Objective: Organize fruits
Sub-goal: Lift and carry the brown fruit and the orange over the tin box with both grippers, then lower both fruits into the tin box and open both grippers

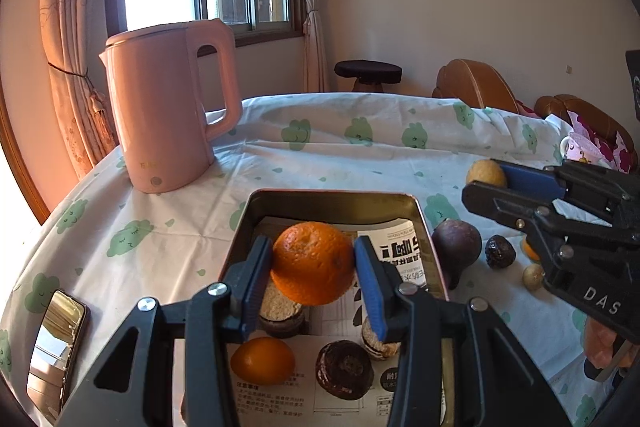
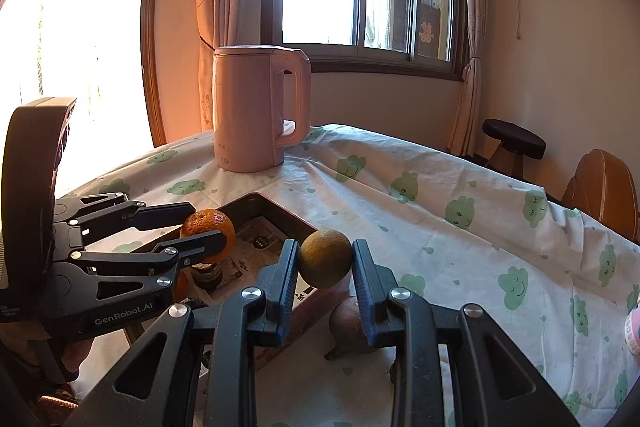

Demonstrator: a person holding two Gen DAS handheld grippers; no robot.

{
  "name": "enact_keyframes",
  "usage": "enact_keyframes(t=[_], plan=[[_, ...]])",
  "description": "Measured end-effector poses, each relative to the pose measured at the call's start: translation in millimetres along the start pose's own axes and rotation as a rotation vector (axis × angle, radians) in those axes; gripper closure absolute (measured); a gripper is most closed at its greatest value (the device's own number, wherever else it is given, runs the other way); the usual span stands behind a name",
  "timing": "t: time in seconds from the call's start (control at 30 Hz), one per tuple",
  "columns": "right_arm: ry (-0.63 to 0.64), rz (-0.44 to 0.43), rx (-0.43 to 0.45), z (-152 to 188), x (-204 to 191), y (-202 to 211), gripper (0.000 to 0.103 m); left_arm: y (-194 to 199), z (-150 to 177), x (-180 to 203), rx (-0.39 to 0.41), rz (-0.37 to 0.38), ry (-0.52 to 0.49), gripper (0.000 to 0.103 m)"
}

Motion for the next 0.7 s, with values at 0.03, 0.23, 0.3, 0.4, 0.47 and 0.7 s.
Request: enact_keyframes(t=[0.03, 0.23, 0.3, 0.4, 0.47, 0.7], plan=[[0.002, -0.003, -0.008, 1.0, -1.4, -4.1, 0.074, -1.3, 0.6, -0.2, -0.004, 0.001, 0.0, 0.059], [0.014, -0.028, -0.051, 7.5, -9.0, -25.2, 0.074, -9.3, 4.2, -0.7, -0.034, -0.001, -0.007, 0.059], [0.017, -0.032, -0.062, 9.0, -11.3, -30.4, 0.074, -11.5, 5.6, 1.1, -0.042, -0.004, -0.016, 0.059], [0.026, -0.037, -0.074, 11.2, -14.8, -35.3, 0.074, -14.2, 7.4, 3.1, -0.052, -0.005, -0.023, 0.058], [0.03, -0.042, -0.083, 12.2, -16.5, -39.7, 0.074, -14.7, 7.6, 4.1, -0.051, -0.011, -0.029, 0.057], [0.038, -0.046, -0.108, 17.0, -19.5, -49.3, 0.074, -14.8, 7.8, 3.2, -0.051, -0.019, -0.032, 0.056]])
Point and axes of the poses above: each gripper's, at about its wrist camera, not at the fingertips, and y roughly against the way its jaws point, x to its right, z to its underside, the point moved 6 cm from there along -y, roughly the way its jaws point, and after that the axes turned 12 degrees about -x, right-handed, at the moved point
